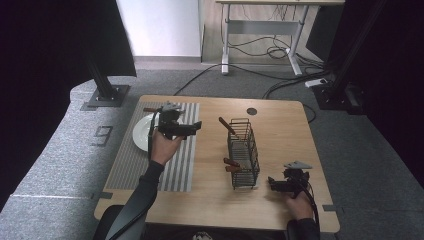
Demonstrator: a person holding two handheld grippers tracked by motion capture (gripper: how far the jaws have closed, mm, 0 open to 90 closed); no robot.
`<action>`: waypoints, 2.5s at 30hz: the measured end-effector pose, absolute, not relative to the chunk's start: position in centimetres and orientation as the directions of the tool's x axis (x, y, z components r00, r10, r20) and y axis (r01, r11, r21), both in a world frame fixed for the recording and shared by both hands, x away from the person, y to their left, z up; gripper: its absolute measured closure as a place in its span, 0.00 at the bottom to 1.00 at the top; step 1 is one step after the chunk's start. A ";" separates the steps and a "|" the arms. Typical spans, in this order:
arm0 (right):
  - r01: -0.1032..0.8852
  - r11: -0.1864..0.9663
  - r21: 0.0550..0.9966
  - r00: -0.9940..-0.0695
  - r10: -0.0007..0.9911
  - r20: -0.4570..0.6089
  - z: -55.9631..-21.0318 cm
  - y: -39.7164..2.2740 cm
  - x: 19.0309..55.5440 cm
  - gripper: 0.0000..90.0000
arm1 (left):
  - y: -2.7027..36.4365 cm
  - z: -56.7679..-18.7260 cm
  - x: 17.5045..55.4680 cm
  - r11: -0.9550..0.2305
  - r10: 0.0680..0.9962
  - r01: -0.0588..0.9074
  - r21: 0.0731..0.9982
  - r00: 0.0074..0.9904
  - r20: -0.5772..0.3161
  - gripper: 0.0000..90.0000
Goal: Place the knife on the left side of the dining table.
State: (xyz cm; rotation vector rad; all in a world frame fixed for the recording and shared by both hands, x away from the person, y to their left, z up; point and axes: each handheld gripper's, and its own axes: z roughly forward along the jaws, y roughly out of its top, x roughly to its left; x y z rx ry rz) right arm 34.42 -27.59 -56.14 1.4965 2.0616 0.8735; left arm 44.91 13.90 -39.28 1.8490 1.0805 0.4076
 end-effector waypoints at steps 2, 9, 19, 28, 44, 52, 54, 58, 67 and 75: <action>0.668 0.212 0.713 -0.313 0.950 0.011 -56.1 -27.6 34.4 0.00 | 13.3 -39.0 45.1 -0.178 0.810 0.509 0.842 0.562 -0.168 0.00; 0.668 0.212 0.713 -0.313 0.950 0.011 -56.1 -27.6 34.4 0.00 | 10.7 -38.3 45.6 -0.195 0.797 0.509 0.839 0.580 -0.167 0.00; 0.668 0.212 0.713 -0.313 0.950 0.011 -56.1 -27.6 34.4 0.00 | 7.2 -38.3 45.9 -0.197 0.800 0.548 0.813 0.569 -0.190 0.10; 0.668 0.212 0.713 -0.313 0.950 0.011 -56.1 -27.6 34.4 0.00 | 5.9 -38.9 46.4 -0.148 0.801 0.588 0.795 0.542 -0.252 0.43; 0.669 0.211 0.713 -0.313 0.950 0.012 -56.1 -27.6 34.4 0.00 | 5.2 -39.7 46.6 -0.117 0.736 0.637 0.762 0.571 -0.364 0.81; 0.668 0.213 0.713 -0.314 0.950 0.011 -56.1 -27.6 34.4 0.00 | 5.9 -39.2 46.5 -0.100 0.712 0.616 0.782 0.593 -0.376 0.85; 0.668 0.212 0.713 -0.313 0.950 0.011 -56.1 -27.6 34.4 0.00 | 6.2 -38.8 46.4 -0.088 0.709 0.611 0.787 0.593 -0.381 0.85; 0.668 0.212 0.713 -0.313 0.950 0.011 -56.1 -27.6 34.4 0.00 | 6.8 -37.8 46.2 -0.087 0.707 0.594 0.799 0.602 -0.370 0.86; 0.669 0.211 0.713 -0.313 0.950 0.012 -56.1 -27.6 34.4 0.00 | 8.9 -35.5 45.4 -0.055 0.690 0.565 0.823 0.617 -0.378 0.86; 0.669 0.211 0.713 -0.312 0.950 0.012 -56.1 -27.6 34.4 0.00 | 11.4 -33.2 44.4 -0.026 0.688 0.542 0.840 0.620 -0.379 0.86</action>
